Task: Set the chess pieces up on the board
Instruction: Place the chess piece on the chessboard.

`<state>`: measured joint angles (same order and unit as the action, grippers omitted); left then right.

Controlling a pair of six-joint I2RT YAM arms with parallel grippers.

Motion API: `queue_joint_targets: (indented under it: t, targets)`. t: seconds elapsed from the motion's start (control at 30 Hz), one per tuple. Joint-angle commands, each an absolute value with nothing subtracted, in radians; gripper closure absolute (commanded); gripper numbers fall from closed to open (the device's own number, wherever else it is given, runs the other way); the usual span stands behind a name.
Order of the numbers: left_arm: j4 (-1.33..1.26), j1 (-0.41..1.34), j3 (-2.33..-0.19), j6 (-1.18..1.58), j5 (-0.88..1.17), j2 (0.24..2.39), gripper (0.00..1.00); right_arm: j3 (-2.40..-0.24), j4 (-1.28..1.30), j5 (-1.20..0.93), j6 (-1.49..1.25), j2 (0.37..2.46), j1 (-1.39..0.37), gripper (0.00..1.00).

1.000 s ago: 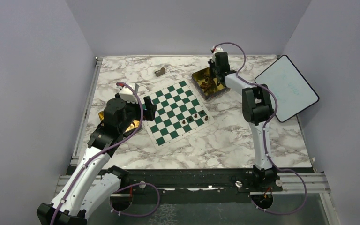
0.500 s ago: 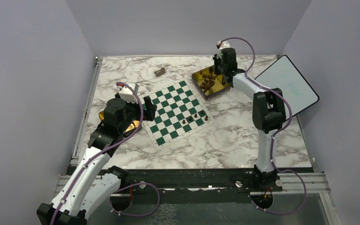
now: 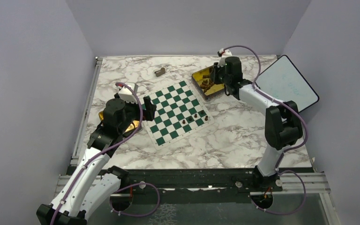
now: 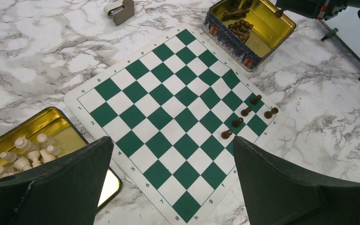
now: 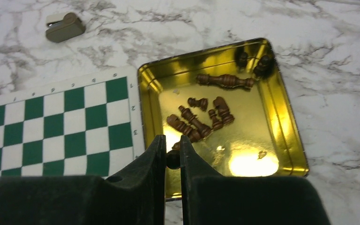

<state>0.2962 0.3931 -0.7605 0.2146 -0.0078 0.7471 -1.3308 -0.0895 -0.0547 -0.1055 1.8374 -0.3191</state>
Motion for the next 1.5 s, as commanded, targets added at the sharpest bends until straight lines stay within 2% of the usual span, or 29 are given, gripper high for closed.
queue_joint_targets:
  t: [0.0, 0.2, 0.53, 0.93, 1.47]
  targets:
    - [0.290, 0.396, -0.753, 0.202, -0.032, 0.733, 0.01, -1.240, -0.149, -0.136, -0.149, 1.745, -0.388, 0.92]
    - [0.291, 0.396, -0.753, 0.202, -0.042, 0.733, 0.01, -1.124, -0.187, -0.130, -0.163, 1.661, -0.512, 0.92]
    - [0.296, 0.396, -0.755, 0.202, -0.066, 0.725, 0.01, -1.018, -0.236, -0.089, -0.144, 1.642, -0.710, 0.92]
    - [0.299, 0.393, -0.755, 0.203, -0.116, 0.690, 0.01, -0.947, -0.325, -0.049, -0.111, 1.710, -0.826, 0.91]
    - [0.301, 0.391, -0.753, 0.207, -0.147, 0.668, 0.01, -0.955, -0.360, -0.006, -0.083, 1.815, -0.873, 0.91]
